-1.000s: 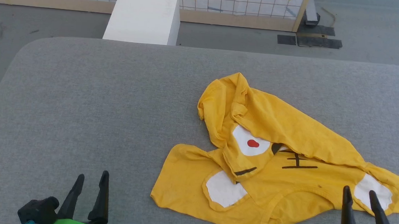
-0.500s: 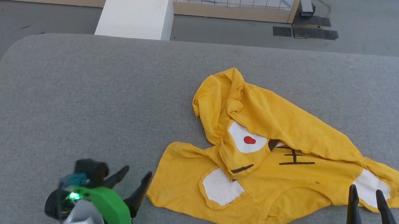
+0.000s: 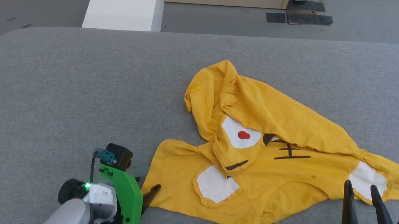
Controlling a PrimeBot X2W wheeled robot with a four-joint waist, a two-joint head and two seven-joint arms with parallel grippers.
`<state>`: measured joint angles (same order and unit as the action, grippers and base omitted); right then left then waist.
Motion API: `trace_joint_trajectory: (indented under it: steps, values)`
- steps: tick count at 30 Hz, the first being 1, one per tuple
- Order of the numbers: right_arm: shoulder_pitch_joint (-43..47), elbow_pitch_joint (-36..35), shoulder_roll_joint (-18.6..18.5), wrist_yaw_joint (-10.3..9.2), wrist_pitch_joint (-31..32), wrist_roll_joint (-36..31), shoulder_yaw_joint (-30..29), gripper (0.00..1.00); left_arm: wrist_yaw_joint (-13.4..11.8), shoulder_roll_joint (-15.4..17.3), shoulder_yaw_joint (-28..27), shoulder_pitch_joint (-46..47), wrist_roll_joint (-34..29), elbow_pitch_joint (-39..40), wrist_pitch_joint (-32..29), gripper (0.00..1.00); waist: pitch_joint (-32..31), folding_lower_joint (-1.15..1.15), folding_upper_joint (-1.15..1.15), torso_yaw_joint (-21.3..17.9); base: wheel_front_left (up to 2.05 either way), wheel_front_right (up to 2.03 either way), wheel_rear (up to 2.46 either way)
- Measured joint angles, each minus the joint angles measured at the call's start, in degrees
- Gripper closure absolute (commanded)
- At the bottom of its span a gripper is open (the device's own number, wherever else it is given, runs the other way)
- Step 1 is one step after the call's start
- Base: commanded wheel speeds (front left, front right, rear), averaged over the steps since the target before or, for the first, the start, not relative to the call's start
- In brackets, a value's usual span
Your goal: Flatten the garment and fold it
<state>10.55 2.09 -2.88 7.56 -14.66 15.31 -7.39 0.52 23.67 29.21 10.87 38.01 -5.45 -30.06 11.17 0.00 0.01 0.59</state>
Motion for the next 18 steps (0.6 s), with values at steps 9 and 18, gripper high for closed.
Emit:
trace_joint_trajectory:
  steps: [9, 18]
  values:
    - [-0.4, 0.3, 0.0, 0.00, 0.0, 0.4, -0.1, 0.00, 0.5, -1.5, 2.1, 3.3, 0.6, -5.4, -3.2, 0.01, 0.5, 0.00, 0.00, -1.0, 0.00, 0.00, 0.00]
    - [-0.9, 0.9, 0.0, 0.01, 0.0, 0.4, -0.7, 0.00, 1.3, -4.8, 1.8, 3.9, 2.1, -10.9, 1.4, 1.00, -0.8, 0.00, 0.00, -1.4, 0.00, 0.00, 0.00]
